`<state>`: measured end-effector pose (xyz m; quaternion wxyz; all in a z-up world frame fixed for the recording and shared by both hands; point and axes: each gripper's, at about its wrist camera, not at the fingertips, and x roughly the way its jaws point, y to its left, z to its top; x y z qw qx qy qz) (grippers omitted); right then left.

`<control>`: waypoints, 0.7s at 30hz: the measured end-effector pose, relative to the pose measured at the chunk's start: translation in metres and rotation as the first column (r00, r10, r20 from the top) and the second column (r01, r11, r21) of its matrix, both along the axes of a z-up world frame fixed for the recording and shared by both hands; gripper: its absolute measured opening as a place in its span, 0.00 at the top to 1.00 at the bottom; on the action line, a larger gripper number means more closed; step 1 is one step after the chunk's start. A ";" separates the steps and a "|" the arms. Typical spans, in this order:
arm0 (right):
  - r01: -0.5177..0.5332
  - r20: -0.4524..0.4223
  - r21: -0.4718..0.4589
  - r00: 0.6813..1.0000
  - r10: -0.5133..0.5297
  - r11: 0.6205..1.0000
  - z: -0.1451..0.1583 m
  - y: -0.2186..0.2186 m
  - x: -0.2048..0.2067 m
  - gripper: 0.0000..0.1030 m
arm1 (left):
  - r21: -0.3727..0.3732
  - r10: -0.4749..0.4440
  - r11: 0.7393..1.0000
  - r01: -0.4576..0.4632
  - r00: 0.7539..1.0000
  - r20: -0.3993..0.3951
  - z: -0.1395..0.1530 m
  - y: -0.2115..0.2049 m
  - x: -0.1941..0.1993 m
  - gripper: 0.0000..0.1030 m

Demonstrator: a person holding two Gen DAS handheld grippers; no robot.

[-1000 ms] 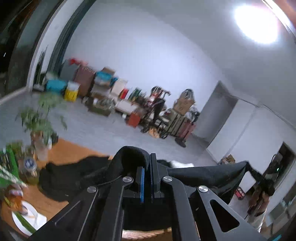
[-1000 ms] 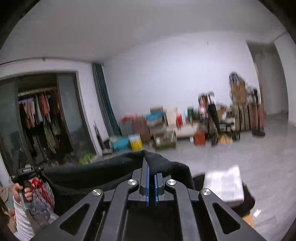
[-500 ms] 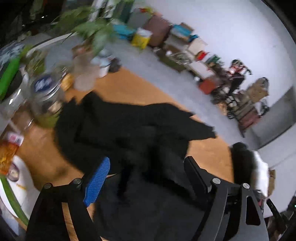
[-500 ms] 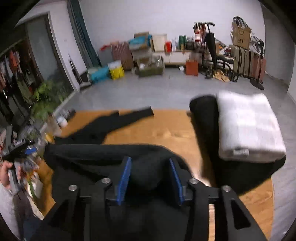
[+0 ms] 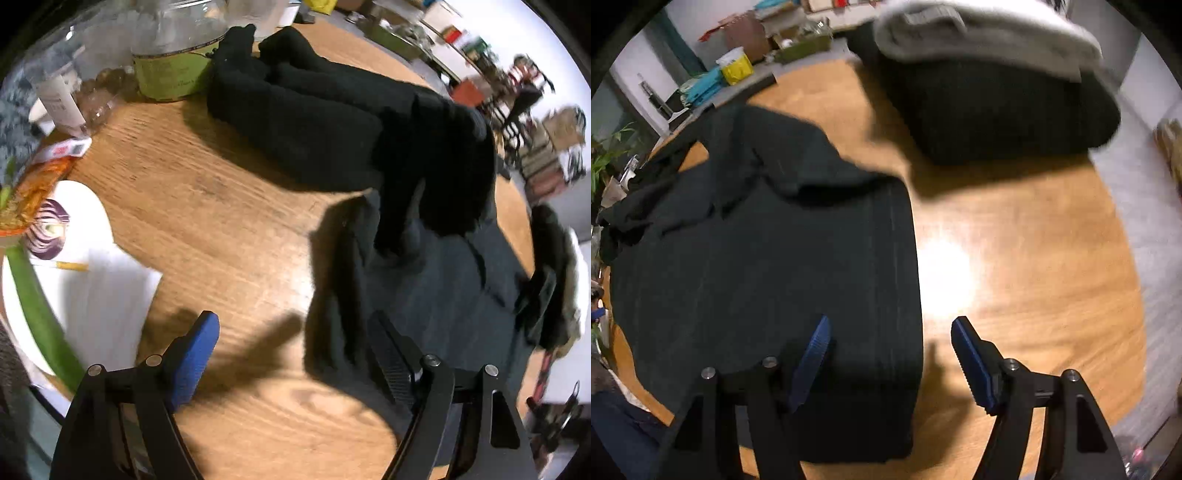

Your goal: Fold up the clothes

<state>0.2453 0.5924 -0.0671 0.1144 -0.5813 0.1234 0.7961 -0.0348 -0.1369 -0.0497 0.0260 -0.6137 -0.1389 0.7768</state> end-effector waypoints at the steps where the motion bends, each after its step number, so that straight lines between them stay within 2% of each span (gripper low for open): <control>1: 0.011 0.027 -0.009 1.000 -0.011 1.000 -0.010 0.003 0.007 0.30 | -0.003 -0.011 1.000 0.011 1.000 -0.008 0.002 0.000 0.005 0.20; 5: -0.019 0.106 0.004 0.994 0.018 1.000 -0.032 -0.005 0.025 0.30 | 0.011 -0.040 0.999 0.040 0.999 0.011 -0.004 -0.001 0.024 0.20; 7: -0.030 0.125 -0.063 0.991 0.038 0.998 -0.038 -0.008 0.031 0.30 | 0.007 -0.067 0.998 0.067 0.997 0.041 -0.011 0.003 0.030 0.20; 8: -0.036 0.135 -0.096 0.990 0.048 0.995 -0.041 -0.010 0.034 0.39 | 0.003 -0.082 0.997 0.082 0.995 0.055 -0.015 0.005 0.032 0.20; 9: -0.040 0.143 -0.129 0.988 0.059 0.991 -0.045 -0.012 0.036 0.62 | 0.005 -0.102 0.995 0.102 0.993 0.065 -0.017 0.009 0.035 0.20; 11: -0.065 0.107 -0.189 0.990 0.086 0.980 -0.039 -0.015 0.040 0.88 | 0.024 -0.150 0.989 0.149 0.986 0.077 -0.019 0.019 0.039 0.20; 14: -0.118 -0.032 -0.227 0.993 0.113 0.967 -0.002 -0.018 0.047 0.87 | 0.052 -0.233 0.972 0.230 0.970 0.073 -0.018 0.037 0.046 0.20; 16: -0.116 -0.119 -0.305 0.989 0.082 0.945 0.030 -0.010 0.056 0.79 | 0.046 -0.275 0.961 0.272 0.959 0.073 -0.019 0.048 0.049 0.20; 17: -0.112 -0.151 -0.325 0.986 0.065 0.939 0.044 -0.006 0.061 0.68 | 0.045 -0.291 0.957 0.288 0.954 0.078 -0.020 0.052 0.050 0.20; 18: -0.099 -0.161 -0.312 0.986 0.050 0.945 0.055 -0.001 0.065 0.64 | 0.044 -0.298 0.954 0.295 0.951 0.084 -0.021 0.055 0.050 0.20; 20: -0.059 -0.155 -0.248 0.988 0.020 0.967 0.069 0.009 0.073 0.63 | 0.042 -0.305 0.952 0.302 0.948 0.090 -0.023 0.058 0.050 0.20; 21: -0.034 -0.129 -0.211 0.992 0.007 0.977 0.067 0.013 0.074 0.52 | 0.043 -0.306 0.952 0.304 0.948 0.091 -0.023 0.059 0.050 0.20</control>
